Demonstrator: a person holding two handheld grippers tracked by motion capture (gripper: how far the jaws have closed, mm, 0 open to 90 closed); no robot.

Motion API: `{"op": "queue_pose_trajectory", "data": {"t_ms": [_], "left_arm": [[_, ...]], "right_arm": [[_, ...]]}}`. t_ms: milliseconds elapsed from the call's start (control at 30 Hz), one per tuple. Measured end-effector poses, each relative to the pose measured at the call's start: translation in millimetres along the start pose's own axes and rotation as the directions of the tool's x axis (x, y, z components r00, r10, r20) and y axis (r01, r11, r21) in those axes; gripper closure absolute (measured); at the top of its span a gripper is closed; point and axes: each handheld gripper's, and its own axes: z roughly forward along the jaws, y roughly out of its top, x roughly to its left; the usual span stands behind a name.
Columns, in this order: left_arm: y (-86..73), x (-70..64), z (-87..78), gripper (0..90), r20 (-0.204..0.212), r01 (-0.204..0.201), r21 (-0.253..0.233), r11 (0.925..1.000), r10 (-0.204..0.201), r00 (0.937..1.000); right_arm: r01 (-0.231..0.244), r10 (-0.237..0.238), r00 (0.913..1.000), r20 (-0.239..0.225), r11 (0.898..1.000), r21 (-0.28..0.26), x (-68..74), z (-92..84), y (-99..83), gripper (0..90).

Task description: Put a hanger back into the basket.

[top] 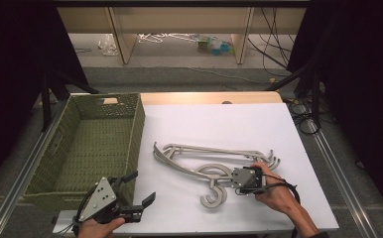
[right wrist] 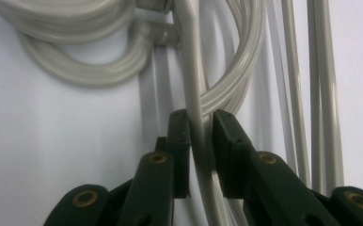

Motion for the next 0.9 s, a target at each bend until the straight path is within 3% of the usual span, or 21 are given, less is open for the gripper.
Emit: {"op": "queue_pose_trajectory", "data": {"t_ms": [100, 167, 200, 267, 333, 367, 400, 433, 533, 567, 633, 733, 767, 800, 833, 867, 900], "left_arm": [[0.3, 0.4, 0.2, 15.9, 0.002, -0.016, 0.002, 0.9999, 0.016, 0.9999], [0.4, -1.0, 2.3, 15.9, 0.006, 0.012, -0.001, 0.9999, -0.012, 0.9999], [0.6, -1.6, 3.1, 16.0, 0.006, 0.005, 0.000, 1.0000, -0.005, 1.0000], [0.9, -2.8, 4.3, 16.0, 0.008, -0.011, 0.003, 0.9999, 0.011, 0.9999], [1.4, -8.4, 7.3, 16.2, 0.009, -0.015, 0.010, 0.9998, 0.015, 0.9998], [2.1, -14.7, 10.5, 16.3, 0.016, -0.051, 0.012, 0.9986, 0.051, 0.9986], [2.1, -14.7, 10.5, 16.5, 0.016, -0.051, 0.012, 0.9986, 0.051, 0.9986], [2.5, -19.0, 13.3, 16.5, 0.022, -0.081, 0.017, 0.9965, 0.081, 0.9965], [5.2, -28.0, 24.9, 16.5, 0.019, -0.121, 0.019, 0.9924, 0.121, 0.9924], [5.2, -28.0, 24.9, 16.6, 0.019, -0.121, 0.019, 0.9924, 0.121, 0.9924], [8.1, -30.6, 33.9, 16.8, -0.002, -0.168, 0.053, 0.9844, 0.168, 0.9858], [11.0, -32.7, 55.0, 22.0, -0.008, -0.262, 0.124, 0.9573, 0.265, 0.9643], [11.4, -32.5, 62.9, 23.0, -0.015, -0.278, 0.155, 0.9479, 0.284, 0.9588], [11.4, -32.5, 62.9, 23.2, -0.015, -0.278, 0.155, 0.9479, 0.284, 0.9588], [12.4, -30.3, 74.1, 23.8, -0.018, -0.321, 0.173, 0.9314, 0.328, 0.9444], [10.9, -30.8, 80.8, 24.5, -0.007, -0.315, 0.190, 0.9300, 0.322, 0.9468], [10.8, -29.6, 86.8, 24.8, -0.008, -0.336, 0.207, 0.9188, 0.345, 0.9385]], "right_arm": [[0.031, -0.031, 0.9995, -0.001, 0.999, -0.021, -2.3, -6.2, 1.4, 79.6], [0.053, -0.054, 0.9985, -0.009, 0.998, -0.040, -4.1, -10.8, 2.9, 80.3], [0.064, -0.064, 0.9980, 0.004, 0.997, -0.045, -4.9, -13.1, 3.7, 80.4], [0.047, -0.048, 0.9988, -0.011, 0.998, -0.043, -4.2, -14.8, 4.1, 80.4], [0.067, -0.067, 0.9978, 0.002, 0.996, -0.057, -6.5, -18.3, 5.3, 80.7], [0.068, -0.068, 0.9977, 0.003, 0.995, -0.073, -7.7, -22.8, 5.7, 80.8], [0.068, -0.068, 0.9977, 0.003, 0.995, -0.073, -7.7, -22.8, 5.7, 80.8], [0.063, -0.063, 0.9980, 0.000, 0.995, -0.079, -8.4, -25.2, 5.6, 80.9], [0.072, -0.072, 0.9974, -0.001, 0.992, -0.107, -12.5, -33.4, 5.1, 81.2], [0.052, -0.053, 0.9986, -0.007, 0.993, -0.104, -11.4, -36.2, 5.4, 81.3], [0.053, -0.054, 0.9985, -0.004, 0.992, -0.110, -12.1, -38.5, 5.2, 81.3], [0.056, -0.059, 0.9980, -0.021, 0.990, -0.128, -13.6, -43.5, 6.4, 81.4], [0.022, -0.027, 0.9989, -0.037, 0.990, -0.141, -11.3, -43.7, 7.2, 81.4], [0.022, -0.027, 0.9989, -0.037, 0.990, -0.141, -11.3, -43.7, 7.2, 81.4], [0.023, -0.028, 0.9992, -0.031, 0.989, -0.149, -11.0, -46.3, 8.3, 81.5], [0.017, -0.023, 0.9989, -0.040, 0.988, -0.152, -10.5, -47.1, 8.5, 81.5], [0.016, -0.023, 0.9987, -0.045, 0.987, -0.157, -10.4, -48.2, 8.9, 81.5]]}}
